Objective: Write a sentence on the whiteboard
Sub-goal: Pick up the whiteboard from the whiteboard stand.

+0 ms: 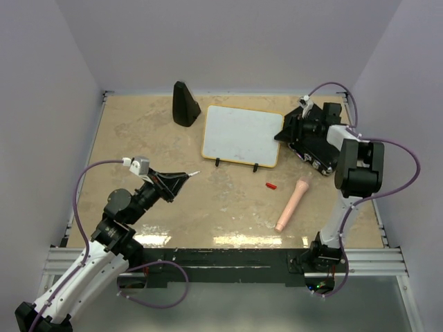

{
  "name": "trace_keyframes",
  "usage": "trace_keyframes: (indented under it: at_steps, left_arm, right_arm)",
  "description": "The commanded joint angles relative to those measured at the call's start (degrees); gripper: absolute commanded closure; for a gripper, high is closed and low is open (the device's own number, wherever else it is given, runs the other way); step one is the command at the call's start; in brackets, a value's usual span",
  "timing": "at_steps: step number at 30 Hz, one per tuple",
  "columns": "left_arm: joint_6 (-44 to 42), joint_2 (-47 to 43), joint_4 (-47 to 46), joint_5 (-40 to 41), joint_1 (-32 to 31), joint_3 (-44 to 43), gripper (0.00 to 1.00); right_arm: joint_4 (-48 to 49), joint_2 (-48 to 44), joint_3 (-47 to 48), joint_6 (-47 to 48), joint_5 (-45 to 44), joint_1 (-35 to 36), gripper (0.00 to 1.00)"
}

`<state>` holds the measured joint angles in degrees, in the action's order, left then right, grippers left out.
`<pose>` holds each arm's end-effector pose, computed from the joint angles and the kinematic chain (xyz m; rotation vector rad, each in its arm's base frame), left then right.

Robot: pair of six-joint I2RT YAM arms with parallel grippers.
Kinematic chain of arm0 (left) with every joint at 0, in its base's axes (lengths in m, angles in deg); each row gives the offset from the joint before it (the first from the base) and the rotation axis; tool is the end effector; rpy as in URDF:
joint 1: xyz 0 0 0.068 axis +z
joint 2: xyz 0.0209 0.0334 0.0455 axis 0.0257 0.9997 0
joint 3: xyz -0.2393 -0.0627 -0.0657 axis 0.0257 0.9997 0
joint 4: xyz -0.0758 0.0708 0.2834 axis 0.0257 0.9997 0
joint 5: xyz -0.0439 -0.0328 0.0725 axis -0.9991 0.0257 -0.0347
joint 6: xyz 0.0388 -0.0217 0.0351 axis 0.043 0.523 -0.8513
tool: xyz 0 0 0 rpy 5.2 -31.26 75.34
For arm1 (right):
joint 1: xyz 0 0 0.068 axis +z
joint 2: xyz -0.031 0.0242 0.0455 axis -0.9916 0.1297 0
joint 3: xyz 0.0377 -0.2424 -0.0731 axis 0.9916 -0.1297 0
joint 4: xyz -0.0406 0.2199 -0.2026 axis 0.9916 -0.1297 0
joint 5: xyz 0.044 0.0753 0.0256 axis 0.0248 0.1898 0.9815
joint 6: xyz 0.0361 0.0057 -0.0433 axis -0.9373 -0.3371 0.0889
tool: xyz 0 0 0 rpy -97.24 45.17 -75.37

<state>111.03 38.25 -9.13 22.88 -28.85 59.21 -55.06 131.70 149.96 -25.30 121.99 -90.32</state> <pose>0.1668 -0.1044 0.2563 0.0873 1.5907 -0.9951 0.4511 -0.0271 0.1426 -0.4885 2.0616 1.0529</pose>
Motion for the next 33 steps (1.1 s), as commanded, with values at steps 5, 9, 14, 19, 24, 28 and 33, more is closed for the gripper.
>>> trace_keyframes:
  at_steps: [5, 9, 14, 19, 24, 28, 33]
  left_arm:
    - [-0.45, 0.59, 0.39, 0.89, 0.36, -3.21, 1.0]
    - [-0.45, 1.38, 0.3, 0.62, 0.36, -4.09, 1.0]
    - [-0.45, 1.91, 0.65, 0.1, 0.36, -4.79, 1.0]
    - [-0.71, 1.73, 0.92, 0.27, 0.36, -4.79, 1.0]
    - [-0.89, 2.18, 1.0, 0.01, 0.36, -5.49, 1.0]
    - [-0.89, 1.56, 1.53, -0.34, 0.36, -4.88, 1.0]
    - [-1.15, 0.51, 2.32, -0.17, 0.36, -5.4, 1.0]
  right_arm:
    - [9.66, 3.05, 3.96, -9.05, 6.78, 3.02, 0.31]
    - [12.65, 4.9, 4.66, -13.36, 8.72, 3.29, 0.34]
    - [16.52, 5.78, 5.1, -16.96, 10.91, 3.73, 0.42]
    - [18.54, 5.96, 5.63, -18.46, 13.38, 3.99, 0.53]
    - [18.63, 5.34, 5.63, -18.73, 15.66, 4.08, 0.74]
    - [17.84, 3.68, 5.45, -17.67, 16.63, 4.08, 1.0]
    - [12.49, 0.25, 6.59, -13.11, 17.51, 4.08, 1.0]
